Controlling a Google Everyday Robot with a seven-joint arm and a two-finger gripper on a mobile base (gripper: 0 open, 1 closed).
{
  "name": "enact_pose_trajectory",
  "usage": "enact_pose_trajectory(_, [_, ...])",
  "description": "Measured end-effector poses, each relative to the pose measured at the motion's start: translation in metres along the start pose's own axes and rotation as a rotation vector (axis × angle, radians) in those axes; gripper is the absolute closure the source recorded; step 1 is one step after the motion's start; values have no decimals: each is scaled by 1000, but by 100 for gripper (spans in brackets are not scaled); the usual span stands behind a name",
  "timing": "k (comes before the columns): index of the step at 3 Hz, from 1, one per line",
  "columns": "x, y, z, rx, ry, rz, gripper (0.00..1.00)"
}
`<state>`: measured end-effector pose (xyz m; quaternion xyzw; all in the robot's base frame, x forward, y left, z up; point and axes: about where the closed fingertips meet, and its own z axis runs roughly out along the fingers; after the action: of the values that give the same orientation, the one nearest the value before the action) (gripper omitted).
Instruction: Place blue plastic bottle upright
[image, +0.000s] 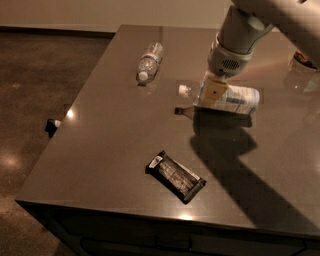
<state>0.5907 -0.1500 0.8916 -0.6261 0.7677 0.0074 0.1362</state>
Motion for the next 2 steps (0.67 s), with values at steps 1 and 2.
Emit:
enact_pose_trajectory(1, [-17,-7,-26,-13,-99,18,100])
enact_pose_trajectory(2, [-39,-20,-59,-29,-267,73,100])
